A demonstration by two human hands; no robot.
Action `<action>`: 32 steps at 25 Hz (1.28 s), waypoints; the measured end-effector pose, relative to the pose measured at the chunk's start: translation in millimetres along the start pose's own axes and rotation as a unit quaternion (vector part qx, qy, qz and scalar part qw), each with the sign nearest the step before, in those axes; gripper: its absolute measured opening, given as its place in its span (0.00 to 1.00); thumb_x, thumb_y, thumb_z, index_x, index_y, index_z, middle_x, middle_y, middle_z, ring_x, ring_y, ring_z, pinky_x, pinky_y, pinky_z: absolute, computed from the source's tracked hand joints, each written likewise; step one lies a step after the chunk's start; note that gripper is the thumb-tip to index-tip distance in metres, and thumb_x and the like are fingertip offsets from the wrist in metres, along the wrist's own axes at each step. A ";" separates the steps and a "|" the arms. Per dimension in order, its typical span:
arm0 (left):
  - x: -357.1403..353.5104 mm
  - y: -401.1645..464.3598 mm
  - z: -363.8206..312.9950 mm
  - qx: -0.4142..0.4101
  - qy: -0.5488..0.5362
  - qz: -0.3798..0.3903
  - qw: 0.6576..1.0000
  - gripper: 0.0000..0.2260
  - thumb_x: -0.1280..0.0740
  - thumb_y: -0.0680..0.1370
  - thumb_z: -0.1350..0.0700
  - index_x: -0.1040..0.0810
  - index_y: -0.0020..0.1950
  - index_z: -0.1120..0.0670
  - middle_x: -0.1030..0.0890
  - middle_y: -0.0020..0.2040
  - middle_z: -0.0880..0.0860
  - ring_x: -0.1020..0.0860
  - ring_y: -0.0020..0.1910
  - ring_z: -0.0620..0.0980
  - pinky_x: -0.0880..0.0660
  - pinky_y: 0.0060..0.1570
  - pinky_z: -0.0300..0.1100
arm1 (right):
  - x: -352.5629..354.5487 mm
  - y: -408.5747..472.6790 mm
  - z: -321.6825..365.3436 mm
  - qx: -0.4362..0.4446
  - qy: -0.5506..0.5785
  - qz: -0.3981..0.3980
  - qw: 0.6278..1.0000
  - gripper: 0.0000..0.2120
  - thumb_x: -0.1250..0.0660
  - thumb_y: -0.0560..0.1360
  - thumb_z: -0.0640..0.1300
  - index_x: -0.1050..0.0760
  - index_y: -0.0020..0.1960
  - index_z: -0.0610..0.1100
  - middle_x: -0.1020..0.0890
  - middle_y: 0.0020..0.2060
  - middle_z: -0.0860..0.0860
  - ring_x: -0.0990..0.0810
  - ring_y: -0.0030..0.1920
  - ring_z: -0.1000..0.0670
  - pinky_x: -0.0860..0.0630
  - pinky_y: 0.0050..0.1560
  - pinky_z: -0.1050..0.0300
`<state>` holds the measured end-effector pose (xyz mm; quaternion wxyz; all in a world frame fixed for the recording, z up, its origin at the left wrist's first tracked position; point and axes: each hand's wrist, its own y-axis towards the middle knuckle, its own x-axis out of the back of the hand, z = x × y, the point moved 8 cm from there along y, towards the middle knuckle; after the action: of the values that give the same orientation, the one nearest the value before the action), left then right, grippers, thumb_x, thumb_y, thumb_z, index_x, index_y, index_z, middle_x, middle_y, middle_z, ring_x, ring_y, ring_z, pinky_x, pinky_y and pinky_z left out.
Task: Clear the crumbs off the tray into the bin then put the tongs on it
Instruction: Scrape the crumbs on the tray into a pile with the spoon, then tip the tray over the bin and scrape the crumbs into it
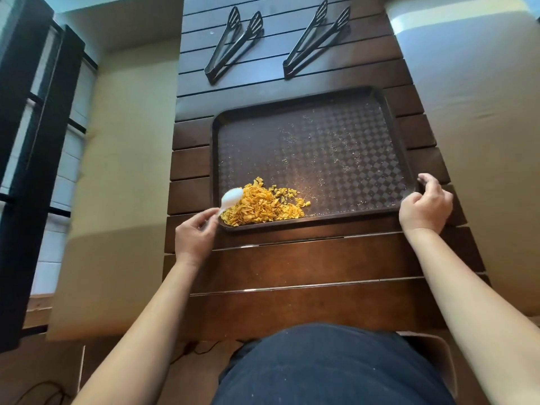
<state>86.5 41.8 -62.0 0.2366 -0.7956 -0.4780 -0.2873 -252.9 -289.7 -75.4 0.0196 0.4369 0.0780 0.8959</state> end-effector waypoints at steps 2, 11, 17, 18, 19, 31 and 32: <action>0.6 8.4 5.5 0.048 -0.027 -0.018 0.998 0.09 0.34 0.77 0.57 0.18 0.52 0.60 0.19 0.43 0.51 0.25 0.40 0.47 0.31 0.43 0.38 | -1.2 0.5 3.8 -0.013 -0.010 0.017 1.000 0.27 0.49 0.66 0.40 0.25 0.62 0.38 0.20 0.55 0.38 0.28 0.55 0.35 0.34 0.59 0.47; -23.3 27.6 6.8 0.146 -0.118 0.057 0.981 0.06 0.42 0.81 0.56 0.27 0.50 0.57 0.27 0.37 0.48 0.30 0.37 0.45 0.34 0.34 0.36 | -13.0 5.2 15.5 -0.087 -0.091 0.232 0.965 0.25 0.40 0.73 0.34 0.34 0.69 0.39 0.28 0.64 0.38 0.32 0.65 0.38 0.35 0.64 0.50; -17.7 25.0 5.6 0.136 -0.127 0.073 0.980 0.07 0.43 0.81 0.58 0.28 0.46 0.58 0.28 0.37 0.50 0.30 0.37 0.47 0.37 0.32 0.34 | 17.2 -13.3 24.4 -0.193 0.024 0.268 0.944 0.21 0.39 0.71 0.35 0.30 0.65 0.36 0.30 0.66 0.38 0.30 0.63 0.41 0.31 0.57 0.55; -14.2 26.3 6.9 0.135 -0.124 0.067 0.981 0.07 0.43 0.81 0.58 0.28 0.46 0.58 0.28 0.37 0.51 0.31 0.38 0.48 0.38 0.32 0.34 | 18.3 -18.8 24.8 -0.196 0.039 0.281 0.939 0.20 0.38 0.67 0.38 0.26 0.59 0.37 0.27 0.63 0.37 0.28 0.60 0.41 0.29 0.49 0.56; -11.2 28.7 10.3 0.137 -0.131 0.058 0.980 0.07 0.43 0.81 0.58 0.29 0.46 0.58 0.28 0.38 0.52 0.31 0.38 0.49 0.38 0.31 0.34 | 16.3 -22.6 22.9 -0.196 0.046 0.295 0.934 0.16 0.38 0.62 0.40 0.25 0.49 0.39 0.25 0.57 0.36 0.25 0.53 0.41 0.30 0.40 0.58; 23.3 39.1 27.3 0.058 -0.214 -0.055 0.974 0.12 0.41 0.80 0.54 0.24 0.53 0.61 0.22 0.49 0.63 0.24 0.51 0.62 0.31 0.46 0.48 | 34.7 -110.7 0.6 -0.295 0.307 0.236 0.874 0.11 0.44 0.79 0.36 0.24 0.51 0.31 0.18 0.30 0.46 0.21 0.29 0.51 0.25 0.29 0.65; 28.2 25.3 18.5 0.039 -0.213 -0.074 0.974 0.12 0.42 0.81 0.54 0.25 0.54 0.62 0.23 0.48 0.63 0.25 0.51 0.62 0.33 0.45 0.46 | 40.8 -118.4 -2.9 -0.304 0.327 0.215 0.869 0.10 0.43 0.79 0.36 0.24 0.50 0.32 0.19 0.29 0.46 0.20 0.29 0.50 0.22 0.33 0.62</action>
<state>124.1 60.6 -58.7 0.1381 -0.7911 -0.5857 -0.1095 -284.3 -168.9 -63.8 -0.0681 0.0980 -0.2915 0.9491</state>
